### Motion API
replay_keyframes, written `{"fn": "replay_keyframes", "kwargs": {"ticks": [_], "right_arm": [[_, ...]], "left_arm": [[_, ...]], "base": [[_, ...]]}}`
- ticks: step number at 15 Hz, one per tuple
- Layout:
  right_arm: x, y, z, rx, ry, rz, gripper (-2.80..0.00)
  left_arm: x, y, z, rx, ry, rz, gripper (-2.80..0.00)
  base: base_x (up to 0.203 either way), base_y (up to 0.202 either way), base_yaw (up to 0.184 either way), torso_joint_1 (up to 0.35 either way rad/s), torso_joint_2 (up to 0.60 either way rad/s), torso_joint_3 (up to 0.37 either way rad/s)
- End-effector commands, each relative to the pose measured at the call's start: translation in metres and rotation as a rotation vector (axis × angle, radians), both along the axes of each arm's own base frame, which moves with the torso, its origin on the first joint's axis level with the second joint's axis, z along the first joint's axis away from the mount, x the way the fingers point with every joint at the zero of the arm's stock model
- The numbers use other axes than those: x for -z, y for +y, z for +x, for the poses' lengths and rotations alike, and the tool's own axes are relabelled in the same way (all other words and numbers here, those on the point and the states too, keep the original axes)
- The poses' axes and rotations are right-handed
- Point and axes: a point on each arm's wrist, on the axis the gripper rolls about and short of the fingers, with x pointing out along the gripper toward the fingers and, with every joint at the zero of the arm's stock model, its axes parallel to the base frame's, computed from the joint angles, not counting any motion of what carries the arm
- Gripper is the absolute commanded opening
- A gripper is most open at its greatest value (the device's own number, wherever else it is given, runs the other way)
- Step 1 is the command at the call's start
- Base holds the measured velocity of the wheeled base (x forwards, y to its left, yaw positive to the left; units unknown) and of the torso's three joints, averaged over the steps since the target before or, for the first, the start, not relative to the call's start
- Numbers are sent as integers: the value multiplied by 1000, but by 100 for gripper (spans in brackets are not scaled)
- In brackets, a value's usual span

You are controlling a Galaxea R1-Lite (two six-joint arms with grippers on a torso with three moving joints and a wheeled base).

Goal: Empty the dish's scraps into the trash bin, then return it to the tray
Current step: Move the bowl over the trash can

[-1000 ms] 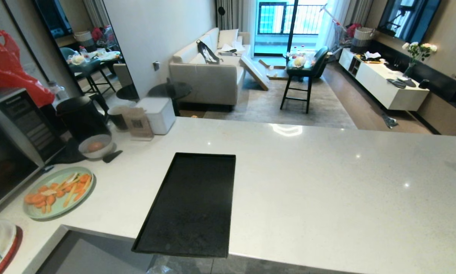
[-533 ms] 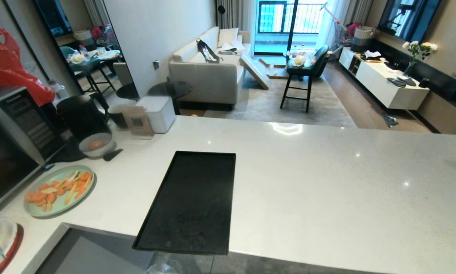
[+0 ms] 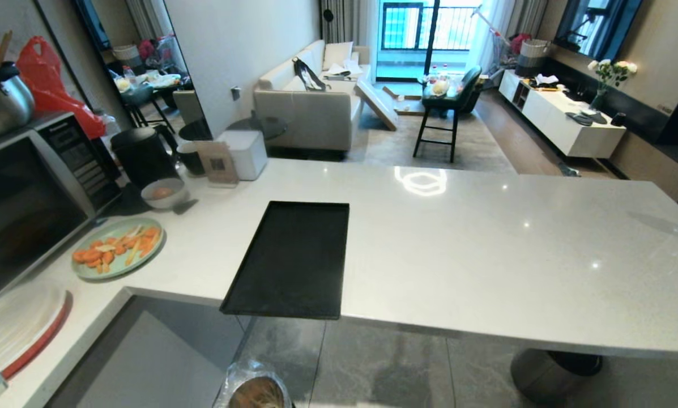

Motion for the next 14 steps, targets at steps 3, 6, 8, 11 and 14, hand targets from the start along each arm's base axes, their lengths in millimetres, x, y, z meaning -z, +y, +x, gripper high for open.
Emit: {"fn": "replay_keyframes", "kwargs": {"ticks": [3,6,8,11,14], "right_arm": [[0,0,0,0,0,0,-280],[0,0,0,0,0,0,-280],[0,0,0,0,0,0,-280],[0,0,0,0,0,0,-280],[0,0,0,0,0,0,-280]], "left_arm": [[0,0,0,6,7,1,-280],[0,0,0,4,8,3,-280],[0,-1,0,11,8,4,-280],[0,-2,-1,6,1,-4,-280],[0,-3,-1,4,0,-16,-280]], "base": [[-195,0,0,0,0,4],[-129,0,-1,-4,1,2],[0,0,0,15,-1,-1],[0,0,0,0,0,0],[0,0,0,0,0,0]]}}
